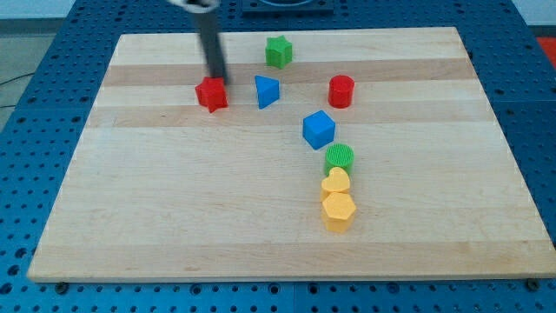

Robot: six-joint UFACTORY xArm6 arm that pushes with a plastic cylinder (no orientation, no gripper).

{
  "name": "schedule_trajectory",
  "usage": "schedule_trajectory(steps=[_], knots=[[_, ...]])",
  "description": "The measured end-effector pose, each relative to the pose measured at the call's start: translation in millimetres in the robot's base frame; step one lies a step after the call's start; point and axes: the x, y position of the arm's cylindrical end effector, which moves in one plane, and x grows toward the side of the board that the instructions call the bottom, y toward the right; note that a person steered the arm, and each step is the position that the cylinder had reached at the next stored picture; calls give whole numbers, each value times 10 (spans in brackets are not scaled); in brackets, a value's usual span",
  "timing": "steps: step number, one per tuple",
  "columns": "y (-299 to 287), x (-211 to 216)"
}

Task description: Place the blue triangle right to the red circle

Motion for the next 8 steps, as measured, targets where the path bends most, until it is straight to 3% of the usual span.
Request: schedule_trajectory(steps=[1, 3, 5, 6, 7, 8], knots=[[-288, 118], [1747, 296], [2083, 730], [2583, 475], [2469, 64], [2500, -77]])
